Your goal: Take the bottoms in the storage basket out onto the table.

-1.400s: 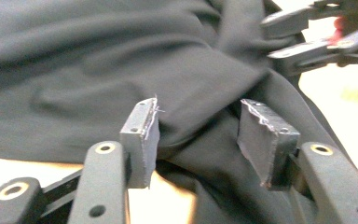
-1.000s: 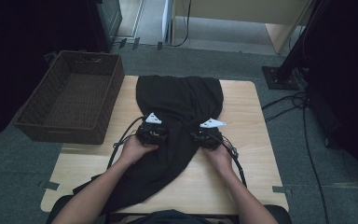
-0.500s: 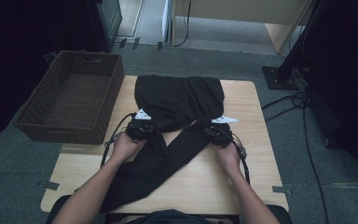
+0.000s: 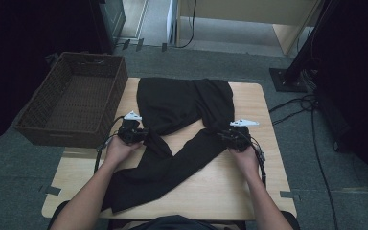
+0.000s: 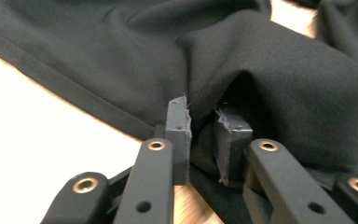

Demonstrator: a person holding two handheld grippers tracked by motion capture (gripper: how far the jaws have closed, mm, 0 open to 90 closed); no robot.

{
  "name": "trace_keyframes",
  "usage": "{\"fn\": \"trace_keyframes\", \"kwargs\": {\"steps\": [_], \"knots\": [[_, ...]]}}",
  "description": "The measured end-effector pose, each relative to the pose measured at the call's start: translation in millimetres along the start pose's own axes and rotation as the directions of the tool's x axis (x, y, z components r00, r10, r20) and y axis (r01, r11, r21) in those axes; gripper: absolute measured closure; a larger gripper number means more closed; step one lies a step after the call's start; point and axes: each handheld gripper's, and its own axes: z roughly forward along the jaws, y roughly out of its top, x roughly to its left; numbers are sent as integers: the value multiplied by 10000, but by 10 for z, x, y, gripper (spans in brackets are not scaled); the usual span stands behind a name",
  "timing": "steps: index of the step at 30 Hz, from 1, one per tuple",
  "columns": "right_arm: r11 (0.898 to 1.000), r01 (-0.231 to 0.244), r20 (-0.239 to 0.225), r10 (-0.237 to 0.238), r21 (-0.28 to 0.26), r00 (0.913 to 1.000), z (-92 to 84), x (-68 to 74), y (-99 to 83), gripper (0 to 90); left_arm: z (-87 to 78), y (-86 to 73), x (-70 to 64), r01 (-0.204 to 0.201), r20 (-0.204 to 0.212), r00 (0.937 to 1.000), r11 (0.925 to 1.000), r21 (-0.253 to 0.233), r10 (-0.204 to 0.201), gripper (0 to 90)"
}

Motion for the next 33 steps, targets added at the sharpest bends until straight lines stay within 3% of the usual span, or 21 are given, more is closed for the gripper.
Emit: {"fn": "trace_keyframes", "kwargs": {"steps": [3,7,10,17,19,20,23,26,28,33], "knots": [[9987,198,-428,-218,-464,9988,3,220,52,610,-32,36,-28,34,170,9998,9999,-122,-32,717],[9960,889,-741,-887,-2,9933,164,463,40,583,-99,90,-95,-114,126,9999,9996,-271,117,656],[9928,1075,-763,-1033,530,9917,318,537,1,585,-144,116,-140,-80,256,9996,9997,-229,86,601],[9936,962,-914,-906,588,9917,354,631,-3,576,-176,55,-283,-237,422,9988,9996,143,231,510],[9929,940,-1001,-865,732,9912,361,652,-18,568,-111,20,-297,-154,466,9988,9997,175,146,497],[9932,1000,-1017,-936,592,9904,370,663,-28,567,-45,9,-293,-203,396,9990,9987,466,184,495],[9908,1279,-924,-1234,439,9880,396,680,-31,569,85,-2,-280,-315,211,9993,9963,802,299,493],[9905,1309,-938,-1265,423,9875,399,692,-32,536,138,4,-256,-201,134,9997,9967,787,191,507],[9891,1406,-909,-1362,446,9865,400,697,-30,525,163,0,-250,-362,-15,9993,9959,824,364,535],[9880,1433,-894,-1379,571,9864,358,710,-12,525,184,-20,-218,-735,-307,9967,9954,620,755,699]]}}
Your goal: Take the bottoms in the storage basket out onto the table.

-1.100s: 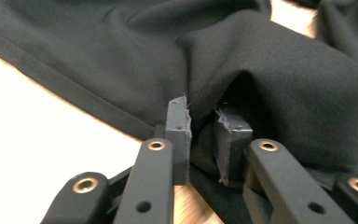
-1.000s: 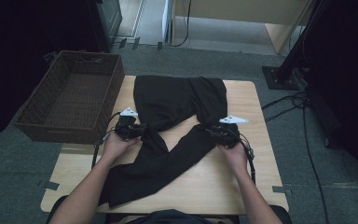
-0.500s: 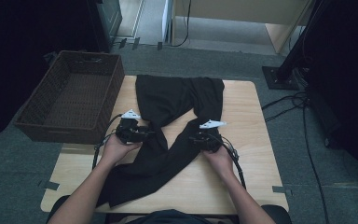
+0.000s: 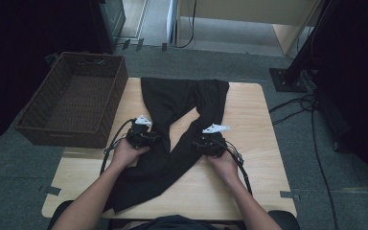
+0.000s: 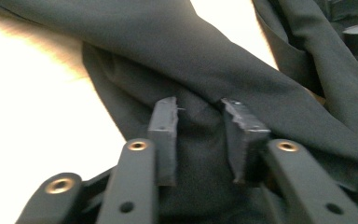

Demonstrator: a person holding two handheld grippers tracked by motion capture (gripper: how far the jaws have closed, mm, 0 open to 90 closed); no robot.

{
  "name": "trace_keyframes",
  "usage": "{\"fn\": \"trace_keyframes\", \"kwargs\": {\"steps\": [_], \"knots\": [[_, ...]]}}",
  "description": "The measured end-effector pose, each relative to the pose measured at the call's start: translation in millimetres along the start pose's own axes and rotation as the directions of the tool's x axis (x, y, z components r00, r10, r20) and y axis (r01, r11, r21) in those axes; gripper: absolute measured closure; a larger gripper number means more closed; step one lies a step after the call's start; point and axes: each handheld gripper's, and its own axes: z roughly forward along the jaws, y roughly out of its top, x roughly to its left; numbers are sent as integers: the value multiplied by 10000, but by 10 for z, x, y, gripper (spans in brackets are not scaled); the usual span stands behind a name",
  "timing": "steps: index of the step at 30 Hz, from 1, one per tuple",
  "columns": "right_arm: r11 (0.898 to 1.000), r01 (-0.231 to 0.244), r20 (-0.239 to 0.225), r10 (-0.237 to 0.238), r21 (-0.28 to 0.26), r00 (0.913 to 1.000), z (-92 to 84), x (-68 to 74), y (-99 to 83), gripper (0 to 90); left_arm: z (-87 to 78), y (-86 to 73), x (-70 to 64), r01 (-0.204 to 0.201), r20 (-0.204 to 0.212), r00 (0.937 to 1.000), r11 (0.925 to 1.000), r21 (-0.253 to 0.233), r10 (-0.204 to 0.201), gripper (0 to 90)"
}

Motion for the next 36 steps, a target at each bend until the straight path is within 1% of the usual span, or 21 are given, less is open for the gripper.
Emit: {"fn": "trace_keyframes", "kwargs": {"steps": [2,4,5,7,10,12,14,15,16,17,19,20,21,23,26,28,29,30,32,34,36], "knots": [[10000,-44,-42,44,-55,10000,-28,9,7,533,-3,-4,16,-11,-57,10000,10000,7,11,758],[10000,-48,-71,47,-47,10000,-49,5,5,534,-3,-12,26,-10,16,10000,10000,8,10,834],[10000,-17,-76,17,15,10000,-35,1,-4,532,-2,-13,25,-65,-1,10000,10000,3,65,849],[9999,53,32,-54,116,10000,2,5,-25,527,-6,-9,20,-89,-13,10000,10000,40,89,858],[9997,187,159,-185,-131,9997,-1,44,-19,529,-23,-9,35,100,118,9999,9999,-10,-100,870],[9995,327,120,-327,2,9994,32,71,-33,527,-21,-17,49,166,152,9997,9999,-21,-165,873],[9957,872,418,-859,-305,9954,48,112,-75,564,-37,-11,71,241,111,9996,9997,-73,-240,874],[9956,832,355,-817,-439,9960,50,111,-91,585,-54,-2,87,229,21,9997,9997,-81,-229,874],[9952,810,412,-788,-554,9960,49,101,-102,635,-76,6,106,211,-97,9997,9996,-166,-213,874],[9960,725,467,-701,-525,9965,38,90,-103,735,-102,10,131,231,-152,9996,9993,-277,-235,874],[9982,507,436,-493,-313,9978,7,47,-91,877,-140,12,183,454,-188,9988,9982,-398,-461,874],[9997,235,314,-232,-104,9992,-16,22,-83,893,-158,11,206,525,-197,9984,9977,-429,-534,875],[10000,61,180,-61,39,9998,-33,-20,-74,899,-176,8,225,608,-206,9979,9969,-491,-619,874],[9990,-225,121,220,377,9997,-88,-101,-63,900,-217,5,252,710,-272,9970,9958,-583,-726,875],[9976,-472,204,462,505,9987,-188,-212,-81,900,-265,1,271,713,-434,9963,9954,-646,-742,874],[9977,-583,304,572,351,9979,-290,-284,-82,900,-285,-12,288,712,-445,9963,9958,-580,-738,874],[9977,-583,304,572,351,9979,-290,-284,-82,900,-285,-12,288,712,-445,9963,9958,-580,-738,873],[9974,-724,540,720,65,9959,-412,-354,-88,900,-284,-19,291,749,-454,9960,9955,-576,-776,873],[9955,-949,715,952,-69,9929,-522,-428,-122,900,-281,-29,306,836,-425,9954,9950,-545,-860,873],[9941,-1085,943,1082,-13,9896,-586,-515,-185,900,-269,-34,313,897,-388,9950,9948,-487,-916,871],[9904,-1364,1202,1329,212,9838,-592,-609,-248,891,-256,-34,309,869,-333,9955,9951,-467,-885,871]]}}
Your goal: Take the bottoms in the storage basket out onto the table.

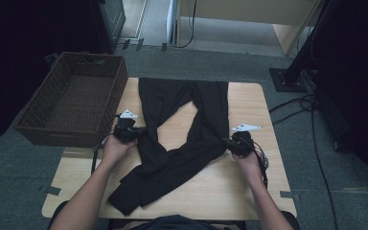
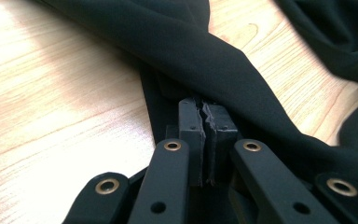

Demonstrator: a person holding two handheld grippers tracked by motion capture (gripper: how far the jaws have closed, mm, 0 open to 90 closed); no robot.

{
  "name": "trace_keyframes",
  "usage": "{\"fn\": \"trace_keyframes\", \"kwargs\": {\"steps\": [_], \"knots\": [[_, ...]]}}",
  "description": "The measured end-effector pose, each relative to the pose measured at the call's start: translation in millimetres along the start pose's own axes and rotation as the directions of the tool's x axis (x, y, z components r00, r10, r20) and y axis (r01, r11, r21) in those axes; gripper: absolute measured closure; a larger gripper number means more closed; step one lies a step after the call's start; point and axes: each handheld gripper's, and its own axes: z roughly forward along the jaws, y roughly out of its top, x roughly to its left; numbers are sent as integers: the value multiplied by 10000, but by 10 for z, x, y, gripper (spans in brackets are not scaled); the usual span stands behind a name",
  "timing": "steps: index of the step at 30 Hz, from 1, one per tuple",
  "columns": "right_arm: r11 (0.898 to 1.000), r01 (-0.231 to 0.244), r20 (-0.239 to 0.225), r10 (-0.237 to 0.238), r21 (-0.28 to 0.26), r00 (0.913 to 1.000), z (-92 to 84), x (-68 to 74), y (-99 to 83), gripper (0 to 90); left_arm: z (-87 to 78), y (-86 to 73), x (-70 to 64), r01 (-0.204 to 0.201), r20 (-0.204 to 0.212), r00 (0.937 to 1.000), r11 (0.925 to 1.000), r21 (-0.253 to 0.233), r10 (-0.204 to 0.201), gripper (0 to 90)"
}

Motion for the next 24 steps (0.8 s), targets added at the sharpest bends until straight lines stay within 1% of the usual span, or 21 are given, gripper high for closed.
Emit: {"fn": "trace_keyframes", "kwargs": {"steps": [1,2,3,4,5,6,7,9,11,14,17,18,19,23,24], "knots": [[9998,-193,52,192,100,9998,21,-43,-16,880,8,0,-9,41,45,10000,10000,8,-41,871],[9995,-300,87,299,100,9995,39,-63,-22,848,17,0,-19,10,63,10000,10000,40,-10,870],[9995,-305,183,305,-5,9994,44,-54,-13,794,29,-1,-29,-20,78,10000,10000,58,20,870],[9993,-242,194,247,-268,9995,39,-30,11,766,39,-2,-37,-59,94,9999,9999,99,58,870],[9978,-191,149,201,-638,9997,30,10,46,728,52,-3,-42,-76,116,9999,9999,124,75,870],[9949,-16,121,28,-1013,9999,25,52,86,701,62,-4,-44,-98,129,9999,9998,176,96,870],[9924,175,111,-163,-1214,9998,27,99,132,696,73,-7,-46,-88,145,9999,9998,198,85,870],[9903,342,-15,-348,-1345,9994,50,201,234,678,91,-12,-48,-70,179,9998,9997,247,66,869],[9886,437,-269,-480,-1439,9985,92,297,321,678,98,-15,-52,-67,181,9998,9996,262,62,868],[9884,643,-552,-725,-1377,9958,209,443,428,678,104,-15,-50,-49,218,9998,9997,249,43,867],[9900,793,-750,-884,-1166,9933,377,588,479,658,121,-19,-54,-41,322,9995,9997,257,33,864],[9913,800,-856,-892,-1046,9923,441,625,486,647,126,-20,-58,-64,319,9995,9997,253,56,864],[9929,754,-1060,-851,-925,9907,502,665,488,644,127,-20,-58,-82,329,9994,9996,265,73,864],[9961,692,-1353,-760,-542,9879,666,799,446,633,126,-20,-55,-34,352,9994,9997,249,25,863],[9963,754,-1335,-803,-416,9878,691,822,431,636,127,-21,-54,-43,357,9994,9996,261,34,863]]}}
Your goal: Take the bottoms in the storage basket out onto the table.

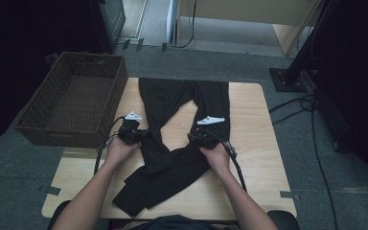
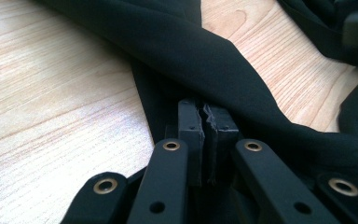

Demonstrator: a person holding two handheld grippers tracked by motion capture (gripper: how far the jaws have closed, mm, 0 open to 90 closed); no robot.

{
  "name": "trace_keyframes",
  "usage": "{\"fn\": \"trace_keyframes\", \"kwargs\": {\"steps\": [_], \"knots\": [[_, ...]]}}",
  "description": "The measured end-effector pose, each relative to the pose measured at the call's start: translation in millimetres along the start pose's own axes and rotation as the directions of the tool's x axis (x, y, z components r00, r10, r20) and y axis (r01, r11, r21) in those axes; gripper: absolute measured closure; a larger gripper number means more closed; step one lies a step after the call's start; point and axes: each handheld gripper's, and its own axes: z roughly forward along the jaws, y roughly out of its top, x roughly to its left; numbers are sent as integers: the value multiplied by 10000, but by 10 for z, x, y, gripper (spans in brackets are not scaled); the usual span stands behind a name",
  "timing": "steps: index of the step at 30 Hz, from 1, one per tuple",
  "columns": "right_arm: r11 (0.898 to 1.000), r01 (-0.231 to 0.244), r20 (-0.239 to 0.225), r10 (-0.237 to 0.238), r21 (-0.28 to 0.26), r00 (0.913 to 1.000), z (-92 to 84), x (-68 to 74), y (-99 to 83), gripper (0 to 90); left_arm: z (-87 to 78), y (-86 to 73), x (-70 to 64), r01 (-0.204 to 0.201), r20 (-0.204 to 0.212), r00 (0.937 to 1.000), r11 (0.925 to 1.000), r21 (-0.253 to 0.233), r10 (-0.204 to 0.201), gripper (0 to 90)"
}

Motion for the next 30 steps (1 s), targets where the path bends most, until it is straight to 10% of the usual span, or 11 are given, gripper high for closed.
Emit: {"fn": "trace_keyframes", "kwargs": {"steps": [6,12,18,30], "knots": [[9976,668,719,-681,193,9951,78,49,-40,815,5,2,-5,-27,-7,10000,10000,-8,27,863],[9996,60,-511,-45,294,9987,36,127,-3,898,22,0,-8,-54,4,10000,10000,43,54,863],[9868,1565,-809,-1595,-412,9839,-34,438,69,866,28,0,-16,-75,-14,10000,10000,66,75,863],[9967,448,-232,-465,-673,9986,-361,-18,-37,678,21,2,-10,1,-40,10000,10000,4,-1,862]]}}
